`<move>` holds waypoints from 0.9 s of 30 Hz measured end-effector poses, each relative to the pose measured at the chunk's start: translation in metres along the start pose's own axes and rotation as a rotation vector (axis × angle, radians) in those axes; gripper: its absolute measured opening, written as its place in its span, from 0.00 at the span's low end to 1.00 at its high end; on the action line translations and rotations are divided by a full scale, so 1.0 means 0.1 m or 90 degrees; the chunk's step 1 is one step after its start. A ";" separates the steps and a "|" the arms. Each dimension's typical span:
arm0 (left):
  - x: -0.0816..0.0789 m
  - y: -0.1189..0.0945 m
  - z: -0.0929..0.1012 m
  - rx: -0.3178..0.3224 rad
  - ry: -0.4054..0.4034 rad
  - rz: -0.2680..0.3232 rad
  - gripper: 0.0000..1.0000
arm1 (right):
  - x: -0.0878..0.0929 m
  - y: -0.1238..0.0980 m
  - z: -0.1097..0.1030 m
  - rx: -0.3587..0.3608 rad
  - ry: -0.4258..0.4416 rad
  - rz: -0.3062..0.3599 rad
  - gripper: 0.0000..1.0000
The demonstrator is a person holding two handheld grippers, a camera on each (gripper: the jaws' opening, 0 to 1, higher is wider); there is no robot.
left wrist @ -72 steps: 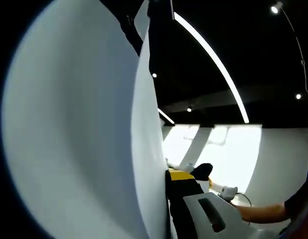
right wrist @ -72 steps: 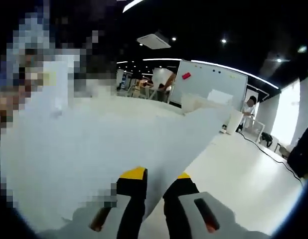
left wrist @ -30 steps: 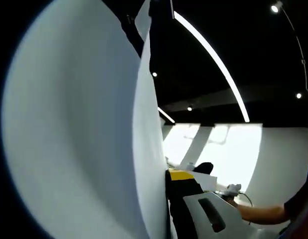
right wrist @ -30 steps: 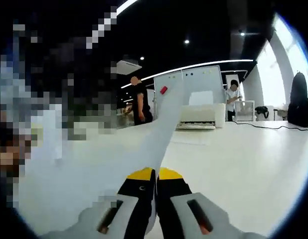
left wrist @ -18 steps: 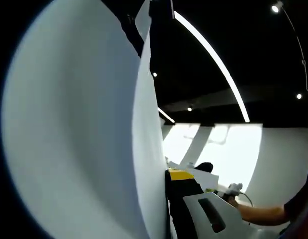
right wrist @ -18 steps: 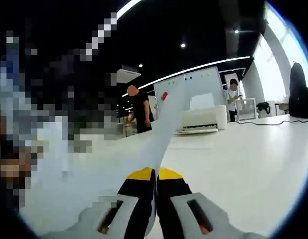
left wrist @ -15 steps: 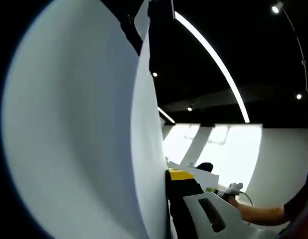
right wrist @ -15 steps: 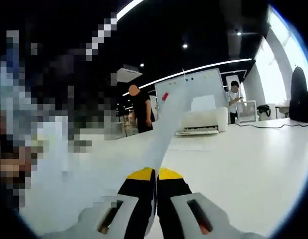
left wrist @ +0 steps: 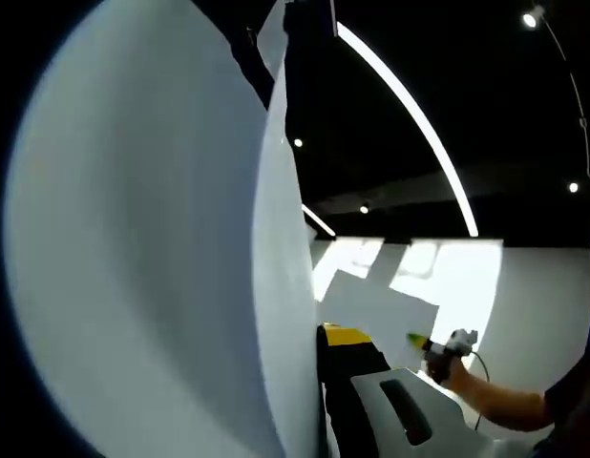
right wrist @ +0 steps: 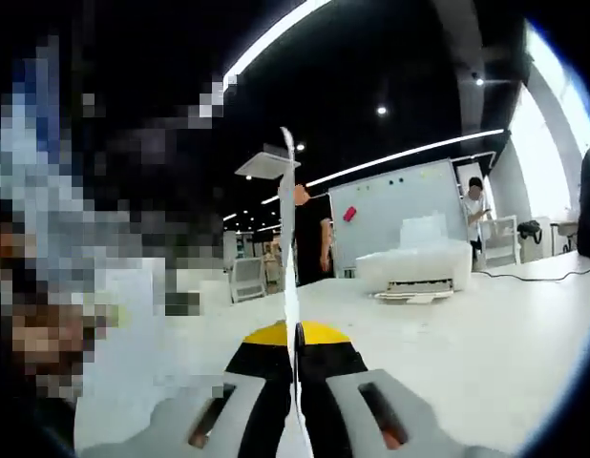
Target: Organize the stack of printing papers by aligning and flattening the scattered papers on the table
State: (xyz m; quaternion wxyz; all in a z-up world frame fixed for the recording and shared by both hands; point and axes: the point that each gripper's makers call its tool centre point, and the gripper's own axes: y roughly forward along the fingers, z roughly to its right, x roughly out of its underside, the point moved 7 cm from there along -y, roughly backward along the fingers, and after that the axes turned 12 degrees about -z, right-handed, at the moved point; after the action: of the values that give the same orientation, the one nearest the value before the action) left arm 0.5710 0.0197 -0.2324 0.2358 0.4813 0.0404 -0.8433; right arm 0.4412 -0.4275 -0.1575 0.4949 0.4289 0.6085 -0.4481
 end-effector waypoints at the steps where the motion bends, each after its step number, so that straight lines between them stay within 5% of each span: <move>1: 0.00 0.00 0.00 0.000 0.000 0.000 0.06 | -0.03 0.01 -0.03 -0.006 0.001 0.005 0.00; 12: 0.00 0.00 0.00 0.000 0.002 0.000 0.06 | -0.34 0.01 -0.41 -0.083 0.044 0.075 0.00; 27: 0.00 0.00 0.01 -0.001 0.002 0.002 0.06 | -0.53 0.11 -1.06 -0.173 0.006 0.081 0.00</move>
State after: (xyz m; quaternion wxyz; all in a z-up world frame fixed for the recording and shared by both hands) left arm 0.5703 0.0195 -0.2317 0.2374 0.4828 0.0404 -0.8420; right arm 0.4367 -0.3266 -0.0954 0.5729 0.3976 0.6376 -0.3273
